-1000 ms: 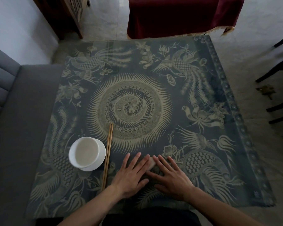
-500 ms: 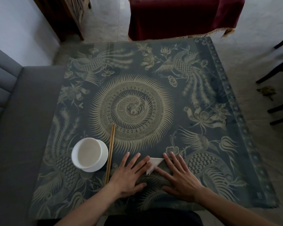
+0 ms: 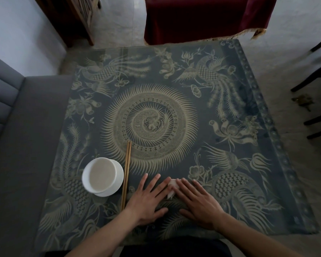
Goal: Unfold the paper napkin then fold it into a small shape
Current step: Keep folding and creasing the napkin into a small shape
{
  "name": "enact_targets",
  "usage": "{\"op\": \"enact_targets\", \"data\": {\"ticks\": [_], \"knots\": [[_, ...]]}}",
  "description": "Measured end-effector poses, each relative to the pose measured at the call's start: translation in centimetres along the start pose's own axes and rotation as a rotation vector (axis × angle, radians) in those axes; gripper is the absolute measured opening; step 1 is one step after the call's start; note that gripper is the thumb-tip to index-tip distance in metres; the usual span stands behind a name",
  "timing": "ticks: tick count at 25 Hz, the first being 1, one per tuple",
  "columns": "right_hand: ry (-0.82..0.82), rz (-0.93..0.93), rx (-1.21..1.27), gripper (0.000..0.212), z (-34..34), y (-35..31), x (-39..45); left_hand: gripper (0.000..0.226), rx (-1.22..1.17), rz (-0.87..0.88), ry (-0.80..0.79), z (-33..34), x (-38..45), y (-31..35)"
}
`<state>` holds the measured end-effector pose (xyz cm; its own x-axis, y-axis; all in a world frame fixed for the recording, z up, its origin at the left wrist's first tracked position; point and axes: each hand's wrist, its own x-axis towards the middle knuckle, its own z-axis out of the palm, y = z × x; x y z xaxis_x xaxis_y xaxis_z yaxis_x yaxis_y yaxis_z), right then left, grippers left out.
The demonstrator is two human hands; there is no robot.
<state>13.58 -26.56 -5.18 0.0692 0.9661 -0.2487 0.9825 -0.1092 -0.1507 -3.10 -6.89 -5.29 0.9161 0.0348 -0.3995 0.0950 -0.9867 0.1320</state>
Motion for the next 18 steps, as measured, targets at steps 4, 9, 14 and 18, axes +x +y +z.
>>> {"op": "enact_targets", "data": {"ticks": [4, 9, 14, 18], "knots": [[-0.027, 0.039, -0.02, 0.064, -0.5, 1.1, -0.9, 0.08, -0.013, 0.005, -0.012, -0.2, 0.0, -0.1], [-0.057, 0.096, -0.018, 0.065, -0.7, 0.7, -1.0, 0.079, 0.011, 0.039, -0.023, -0.4, 0.0, -0.5], [-0.107, 0.089, -0.012, 0.069, -0.7, 1.2, -1.0, 0.075, 0.049, 0.142, -0.033, -0.8, 0.1, -2.0], [-0.127, 0.072, -0.004, 0.068, -0.6, 1.3, -0.9, 0.078, 0.098, 0.23, -0.063, -1.3, 0.3, -3.1]]}}
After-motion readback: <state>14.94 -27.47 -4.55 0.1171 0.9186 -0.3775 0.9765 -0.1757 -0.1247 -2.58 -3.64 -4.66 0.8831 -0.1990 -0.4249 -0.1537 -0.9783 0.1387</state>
